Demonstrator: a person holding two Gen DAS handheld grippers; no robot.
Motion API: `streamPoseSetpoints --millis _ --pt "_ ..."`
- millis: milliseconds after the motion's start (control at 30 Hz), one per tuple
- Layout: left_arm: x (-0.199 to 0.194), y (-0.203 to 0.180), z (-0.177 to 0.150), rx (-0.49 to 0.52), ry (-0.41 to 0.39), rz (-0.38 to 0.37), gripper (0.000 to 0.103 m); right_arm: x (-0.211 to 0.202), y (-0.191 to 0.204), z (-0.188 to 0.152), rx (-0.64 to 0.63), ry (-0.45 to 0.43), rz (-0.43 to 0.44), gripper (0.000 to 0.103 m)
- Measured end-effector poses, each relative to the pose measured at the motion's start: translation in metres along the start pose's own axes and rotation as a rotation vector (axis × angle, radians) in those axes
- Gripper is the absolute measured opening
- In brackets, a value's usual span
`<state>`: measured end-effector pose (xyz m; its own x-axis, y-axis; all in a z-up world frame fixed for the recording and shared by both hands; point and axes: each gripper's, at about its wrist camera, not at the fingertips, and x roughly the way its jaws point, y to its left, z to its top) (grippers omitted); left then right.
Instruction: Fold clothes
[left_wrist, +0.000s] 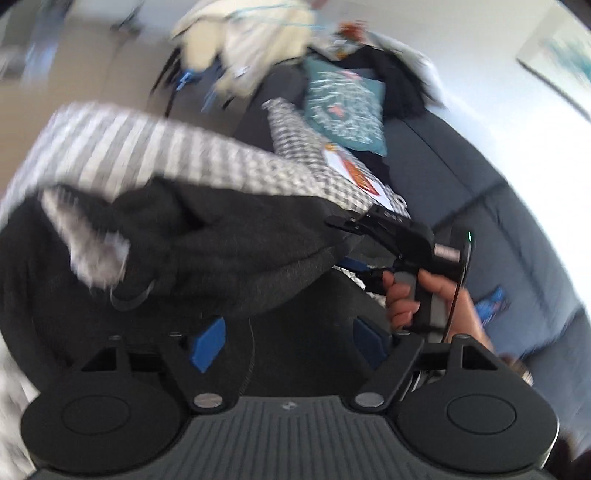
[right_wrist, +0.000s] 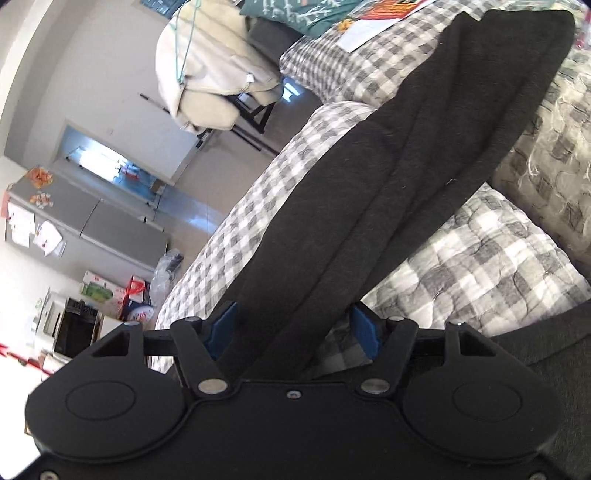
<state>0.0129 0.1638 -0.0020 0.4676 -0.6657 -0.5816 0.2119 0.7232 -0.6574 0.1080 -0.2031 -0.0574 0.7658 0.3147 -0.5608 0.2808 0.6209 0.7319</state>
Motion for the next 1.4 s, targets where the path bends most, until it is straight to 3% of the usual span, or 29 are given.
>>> streamPoseSetpoints --millis 100,133,167,267,433,467,733,833,967,1067,1133,1200,1233,1267,1400 --pt "0.006 0.013 0.005 -0.203 -0.019 -0.026 0.077 0.002 -0.005 -0.001 0.01 -0.015 -0.01 0.054" --pt "0.006 0.015 0.004 -0.24 -0.031 -0.024 0.077 0.003 -0.005 -0.001 0.008 -0.021 -0.016 0.041" --pt "0.005 0.016 0.004 -0.268 -0.042 -0.016 0.074 0.002 -0.005 -0.001 0.0 -0.029 -0.022 0.026" --pt "0.009 0.011 0.005 -0.294 -0.091 0.042 0.063 -0.008 0.0 -0.001 -0.038 -0.072 -0.009 0.015" --pt "0.002 0.014 0.007 -0.344 -0.211 0.096 0.048 -0.041 0.017 -0.001 -0.116 -0.156 0.083 0.01" --pt "-0.002 0.013 0.007 -0.34 -0.241 0.104 0.041 -0.047 0.021 -0.001 -0.131 -0.167 0.099 0.01" --pt "-0.054 0.0 0.014 -0.198 -0.578 0.131 0.021 -0.091 0.054 -0.026 -0.316 -0.236 0.15 0.01" --pt "-0.079 -0.001 0.015 -0.162 -0.64 0.155 0.01 -0.107 0.066 -0.05 -0.39 -0.255 0.165 0.01" --pt "-0.104 0.005 0.014 -0.125 -0.682 0.2 0.007 -0.124 0.077 -0.084 -0.516 -0.262 0.149 0.01" --pt "-0.123 0.018 0.01 -0.127 -0.664 0.231 0.007 -0.135 0.078 -0.11 -0.575 -0.243 0.136 0.01" --pt "-0.121 0.028 0.004 -0.142 -0.59 0.257 0.009 -0.137 0.075 -0.122 -0.593 -0.212 0.106 0.009" --pt "-0.117 0.035 -0.001 -0.152 -0.504 0.305 0.022 -0.134 0.072 -0.134 -0.619 -0.14 0.054 0.009" --pt "-0.115 0.038 -0.003 -0.157 -0.461 0.328 0.034 -0.131 0.071 -0.139 -0.643 -0.111 0.03 0.009" --pt "-0.112 0.041 -0.005 -0.161 -0.424 0.338 0.038 -0.128 0.07 -0.144 -0.666 -0.083 0.006 0.009" --pt "-0.09 0.053 -0.014 -0.179 -0.342 0.292 0.052 -0.119 0.068 -0.155 -0.703 -0.022 -0.051 0.013"
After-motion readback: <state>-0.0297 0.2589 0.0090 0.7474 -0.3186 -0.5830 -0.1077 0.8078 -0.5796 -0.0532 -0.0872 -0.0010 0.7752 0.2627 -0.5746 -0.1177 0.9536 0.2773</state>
